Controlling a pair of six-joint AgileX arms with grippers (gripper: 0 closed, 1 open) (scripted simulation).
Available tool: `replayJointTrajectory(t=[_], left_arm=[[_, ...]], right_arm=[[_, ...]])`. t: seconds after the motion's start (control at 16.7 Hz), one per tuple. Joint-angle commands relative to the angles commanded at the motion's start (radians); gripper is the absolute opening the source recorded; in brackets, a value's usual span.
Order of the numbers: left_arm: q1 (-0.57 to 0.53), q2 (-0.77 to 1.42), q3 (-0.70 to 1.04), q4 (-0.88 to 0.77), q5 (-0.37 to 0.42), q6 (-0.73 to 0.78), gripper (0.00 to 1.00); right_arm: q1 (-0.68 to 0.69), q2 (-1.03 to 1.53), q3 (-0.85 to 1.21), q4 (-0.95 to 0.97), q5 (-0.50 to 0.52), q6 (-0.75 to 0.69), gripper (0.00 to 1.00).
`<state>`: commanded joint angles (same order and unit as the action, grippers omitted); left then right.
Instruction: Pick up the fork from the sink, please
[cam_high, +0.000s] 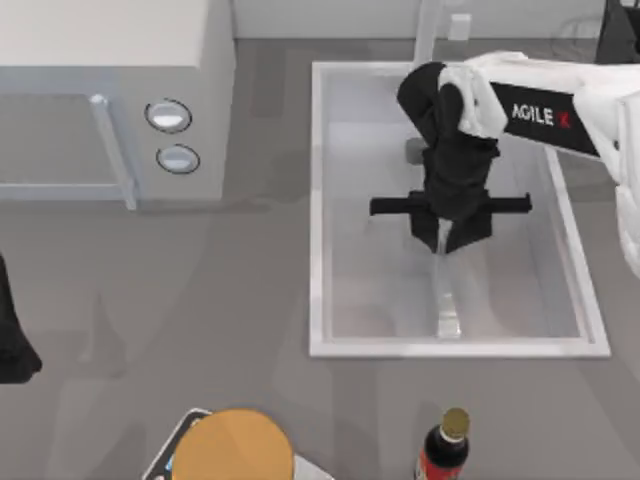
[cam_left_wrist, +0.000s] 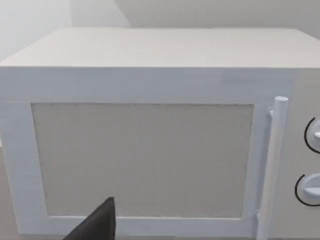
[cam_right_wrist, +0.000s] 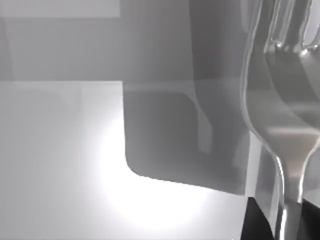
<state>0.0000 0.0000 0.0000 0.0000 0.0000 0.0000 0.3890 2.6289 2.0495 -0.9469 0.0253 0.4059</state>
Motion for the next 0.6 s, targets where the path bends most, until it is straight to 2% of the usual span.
replayJointTrajectory(t=[0.42, 0.6], left_arm=[[0.0, 0.0, 0.0, 0.0, 0.0, 0.0, 1.0], [0.0, 0.0, 0.0, 0.0, 0.0, 0.0, 1.0]], right_arm=[[-0.001, -0.079, 0.266, -0.37, -0.001, -0.001, 0.0], [-0.002, -0.11, 0.336, -0.452, -0.002, -0.003, 0.0]])
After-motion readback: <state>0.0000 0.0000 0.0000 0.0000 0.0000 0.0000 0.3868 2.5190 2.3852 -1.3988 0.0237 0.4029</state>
